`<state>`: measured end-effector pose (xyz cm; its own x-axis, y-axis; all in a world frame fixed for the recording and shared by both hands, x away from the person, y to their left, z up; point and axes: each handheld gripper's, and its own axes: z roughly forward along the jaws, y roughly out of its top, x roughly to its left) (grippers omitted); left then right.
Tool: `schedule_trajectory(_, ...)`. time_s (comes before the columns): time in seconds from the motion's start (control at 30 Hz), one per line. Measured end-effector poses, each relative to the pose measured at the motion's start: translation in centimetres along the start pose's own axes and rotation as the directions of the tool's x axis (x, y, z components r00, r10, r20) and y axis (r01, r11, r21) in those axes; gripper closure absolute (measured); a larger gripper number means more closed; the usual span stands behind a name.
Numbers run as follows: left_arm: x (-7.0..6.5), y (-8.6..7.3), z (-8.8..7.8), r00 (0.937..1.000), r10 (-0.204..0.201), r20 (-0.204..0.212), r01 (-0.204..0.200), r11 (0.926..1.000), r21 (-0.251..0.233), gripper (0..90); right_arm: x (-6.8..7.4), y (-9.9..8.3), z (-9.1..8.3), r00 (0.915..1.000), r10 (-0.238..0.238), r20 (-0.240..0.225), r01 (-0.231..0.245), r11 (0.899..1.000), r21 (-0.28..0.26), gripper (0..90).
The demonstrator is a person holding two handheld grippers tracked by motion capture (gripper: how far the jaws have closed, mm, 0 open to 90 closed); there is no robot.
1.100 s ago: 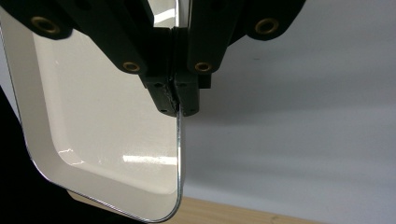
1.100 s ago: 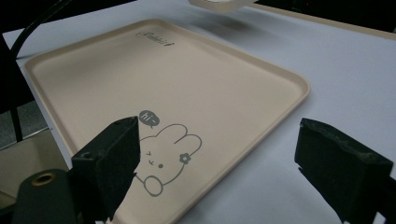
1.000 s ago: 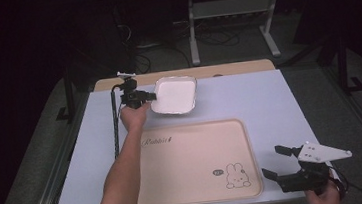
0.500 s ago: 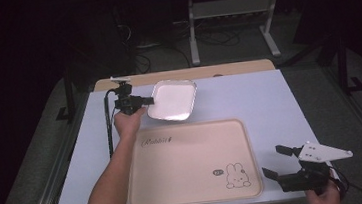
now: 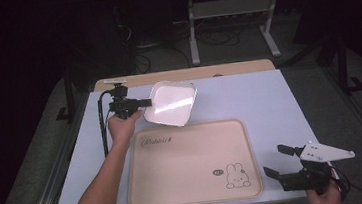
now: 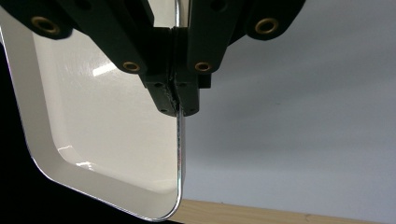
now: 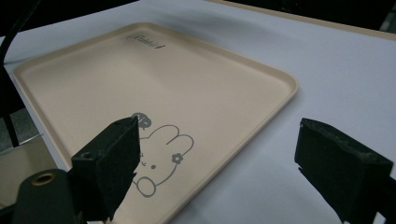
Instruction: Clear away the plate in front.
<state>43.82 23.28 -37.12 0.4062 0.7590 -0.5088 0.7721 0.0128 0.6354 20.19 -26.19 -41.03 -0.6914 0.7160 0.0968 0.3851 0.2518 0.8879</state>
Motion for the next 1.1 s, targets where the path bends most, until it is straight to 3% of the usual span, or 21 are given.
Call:
schedule_trajectory(0.57, -0.7, -3.4, -3.5, 0.9996, 0.027, 0.006, -0.027, 0.9996, 0.003, 88.9, 0.1, 0.0, 0.0, 1.0, -0.005, 0.0, 0.005, 1.0, 0.0, 13.3)
schedule_trajectory(0.77, -0.7, -4.9, -4.1, 0.9991, 0.022, 0.037, -0.022, 0.9998, -0.002, 88.9, 0.2, 0.1, 0.1, 0.9999, -0.011, -0.001, 0.011, 1.0, 0.007, 13.3)
schedule_trajectory(1.1, -0.9, -6.6, -5.0, 0.9985, 0.029, 0.046, -0.029, 0.9995, 0.008, 88.9, 0.2, 0.1, 0.0, 0.9999, -0.012, 0.011, 0.012, 1.0, 0.011, 13.3)
